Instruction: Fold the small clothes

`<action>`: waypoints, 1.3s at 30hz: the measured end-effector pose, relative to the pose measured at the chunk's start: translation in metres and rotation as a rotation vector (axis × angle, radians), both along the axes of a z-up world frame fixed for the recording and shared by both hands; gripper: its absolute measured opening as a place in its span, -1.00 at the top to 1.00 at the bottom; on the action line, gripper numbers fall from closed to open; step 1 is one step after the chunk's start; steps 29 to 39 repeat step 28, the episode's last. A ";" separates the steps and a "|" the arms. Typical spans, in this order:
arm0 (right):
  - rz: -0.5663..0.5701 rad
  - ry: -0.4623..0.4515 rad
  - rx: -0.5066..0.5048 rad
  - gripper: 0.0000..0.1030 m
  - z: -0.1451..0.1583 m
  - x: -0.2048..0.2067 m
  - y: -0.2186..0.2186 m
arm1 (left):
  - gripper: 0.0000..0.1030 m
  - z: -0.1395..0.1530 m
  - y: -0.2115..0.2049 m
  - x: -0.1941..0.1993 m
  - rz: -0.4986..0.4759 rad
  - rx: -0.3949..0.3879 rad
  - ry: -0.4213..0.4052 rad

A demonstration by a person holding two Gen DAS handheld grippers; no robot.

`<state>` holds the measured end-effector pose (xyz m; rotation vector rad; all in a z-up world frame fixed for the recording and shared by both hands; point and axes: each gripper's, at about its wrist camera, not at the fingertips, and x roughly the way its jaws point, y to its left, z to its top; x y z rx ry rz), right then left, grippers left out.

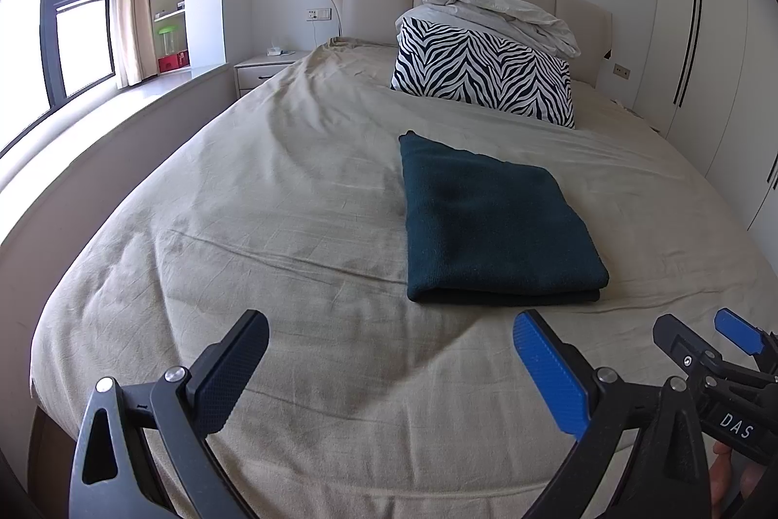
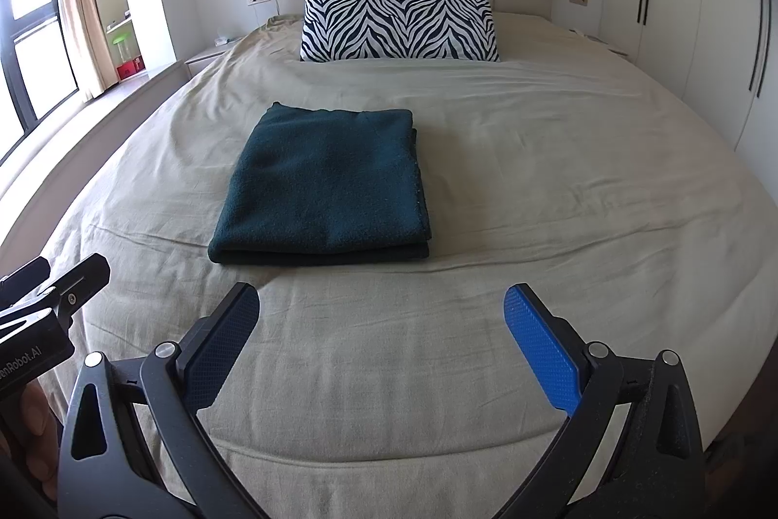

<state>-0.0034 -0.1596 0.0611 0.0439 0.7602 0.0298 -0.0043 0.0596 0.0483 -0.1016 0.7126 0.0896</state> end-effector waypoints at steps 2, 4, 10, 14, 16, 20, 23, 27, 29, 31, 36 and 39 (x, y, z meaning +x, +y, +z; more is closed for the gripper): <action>-0.002 0.002 0.001 -1.00 -0.001 0.000 0.000 | -1.00 0.000 0.000 0.000 -0.001 -0.001 0.000; -0.005 0.004 0.003 -1.00 -0.001 0.000 0.000 | -1.00 0.000 0.000 0.000 0.000 0.000 -0.001; -0.007 0.006 0.004 -1.00 -0.003 -0.001 0.001 | -1.00 0.000 0.000 0.000 0.001 -0.001 0.001; -0.008 0.009 0.007 -1.00 -0.003 -0.001 0.003 | -1.00 0.000 0.000 0.000 -0.004 -0.005 0.002; -0.008 0.010 0.007 -1.00 -0.004 -0.002 0.003 | -1.00 -0.001 0.000 0.000 -0.003 -0.003 0.003; -0.008 0.011 0.008 -1.00 -0.004 -0.002 0.004 | -1.00 -0.002 0.001 -0.001 -0.004 -0.005 0.005; -0.009 0.011 0.008 -1.00 -0.004 -0.002 0.004 | -1.00 -0.002 0.001 -0.001 -0.005 -0.004 0.003; -0.009 0.014 0.011 -1.00 -0.005 -0.003 0.005 | -1.00 -0.001 -0.003 -0.002 -0.020 0.024 -0.009; -0.009 0.015 0.011 -1.00 -0.006 -0.004 0.006 | -1.00 -0.002 -0.003 -0.002 -0.023 0.017 -0.011; -0.009 0.015 0.011 -1.00 -0.006 -0.004 0.006 | -1.00 -0.002 -0.003 -0.002 -0.023 0.017 -0.011; -0.009 0.015 0.011 -1.00 -0.006 -0.004 0.006 | -1.00 -0.002 -0.003 -0.002 -0.023 0.017 -0.011; -0.009 0.015 0.011 -1.00 -0.006 -0.004 0.006 | -1.00 -0.002 -0.003 -0.002 -0.023 0.017 -0.011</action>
